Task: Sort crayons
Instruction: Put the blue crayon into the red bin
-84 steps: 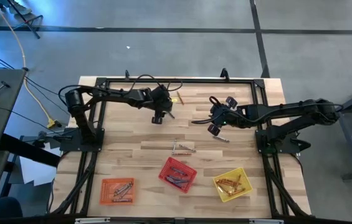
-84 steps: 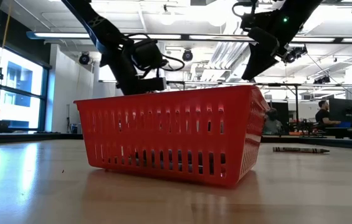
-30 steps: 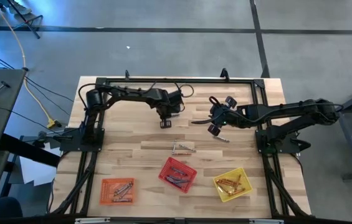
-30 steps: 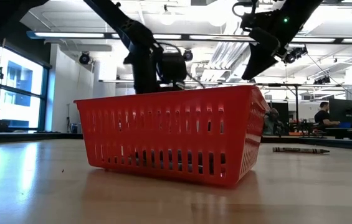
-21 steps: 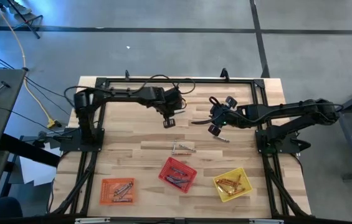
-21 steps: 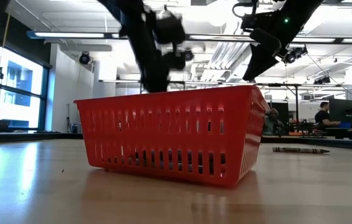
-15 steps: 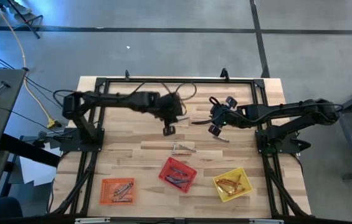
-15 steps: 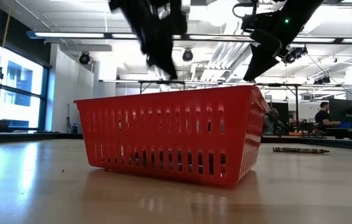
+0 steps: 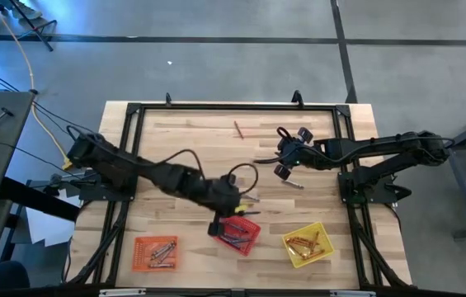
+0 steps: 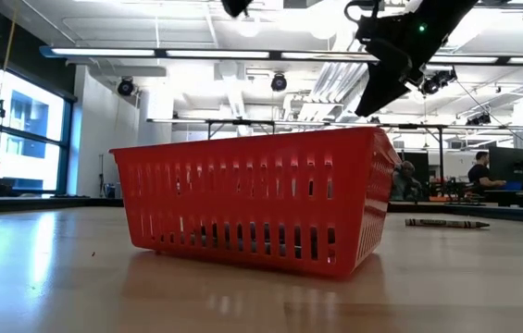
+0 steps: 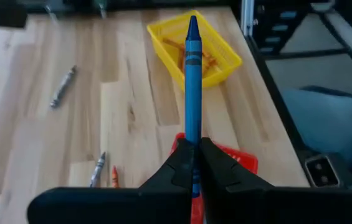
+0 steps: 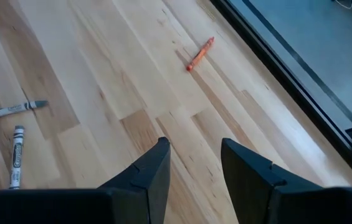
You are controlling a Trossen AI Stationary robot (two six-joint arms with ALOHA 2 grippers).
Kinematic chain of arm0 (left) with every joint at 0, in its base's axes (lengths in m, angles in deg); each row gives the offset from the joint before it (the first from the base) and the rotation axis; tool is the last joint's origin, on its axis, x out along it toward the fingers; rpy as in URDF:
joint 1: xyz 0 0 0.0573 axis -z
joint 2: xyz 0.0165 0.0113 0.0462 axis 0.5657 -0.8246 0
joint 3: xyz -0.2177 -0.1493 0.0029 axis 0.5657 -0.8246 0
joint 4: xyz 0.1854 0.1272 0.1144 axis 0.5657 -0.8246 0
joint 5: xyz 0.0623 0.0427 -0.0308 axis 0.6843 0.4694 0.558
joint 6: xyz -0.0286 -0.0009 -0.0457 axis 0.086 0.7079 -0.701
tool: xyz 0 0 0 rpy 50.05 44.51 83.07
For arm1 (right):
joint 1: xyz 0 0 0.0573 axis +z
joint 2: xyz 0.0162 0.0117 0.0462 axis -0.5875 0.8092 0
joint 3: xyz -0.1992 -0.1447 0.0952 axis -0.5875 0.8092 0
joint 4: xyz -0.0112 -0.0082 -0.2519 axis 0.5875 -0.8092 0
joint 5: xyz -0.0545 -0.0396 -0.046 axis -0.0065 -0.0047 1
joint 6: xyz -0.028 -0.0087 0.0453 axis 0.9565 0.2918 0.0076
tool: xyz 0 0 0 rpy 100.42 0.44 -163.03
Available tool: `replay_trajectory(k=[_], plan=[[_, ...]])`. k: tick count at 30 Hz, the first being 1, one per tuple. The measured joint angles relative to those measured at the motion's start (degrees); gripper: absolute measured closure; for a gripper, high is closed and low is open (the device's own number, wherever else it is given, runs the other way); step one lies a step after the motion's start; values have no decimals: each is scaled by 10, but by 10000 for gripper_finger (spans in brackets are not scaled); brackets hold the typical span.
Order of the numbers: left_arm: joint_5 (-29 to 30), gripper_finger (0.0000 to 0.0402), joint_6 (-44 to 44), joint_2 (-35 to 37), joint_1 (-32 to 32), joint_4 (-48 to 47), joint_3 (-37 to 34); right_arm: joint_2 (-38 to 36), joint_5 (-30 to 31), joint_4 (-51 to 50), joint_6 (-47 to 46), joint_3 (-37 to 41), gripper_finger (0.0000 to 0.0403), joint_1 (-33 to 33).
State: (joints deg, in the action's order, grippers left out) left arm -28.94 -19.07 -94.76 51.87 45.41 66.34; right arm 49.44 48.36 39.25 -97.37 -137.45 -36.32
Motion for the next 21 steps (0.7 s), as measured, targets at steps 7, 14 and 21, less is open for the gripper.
replay_trajectory(k=[7,14,21], plan=[[38,401,-59,-4,52,79,-42,0,-4,6,-25,0,266,0],[59,401,-142,-4,74,176,-125,0,-5,6,-55,0,266,0],[58,401,-201,-4,73,290,-217,0,-4,6,-79,0,266,0]])
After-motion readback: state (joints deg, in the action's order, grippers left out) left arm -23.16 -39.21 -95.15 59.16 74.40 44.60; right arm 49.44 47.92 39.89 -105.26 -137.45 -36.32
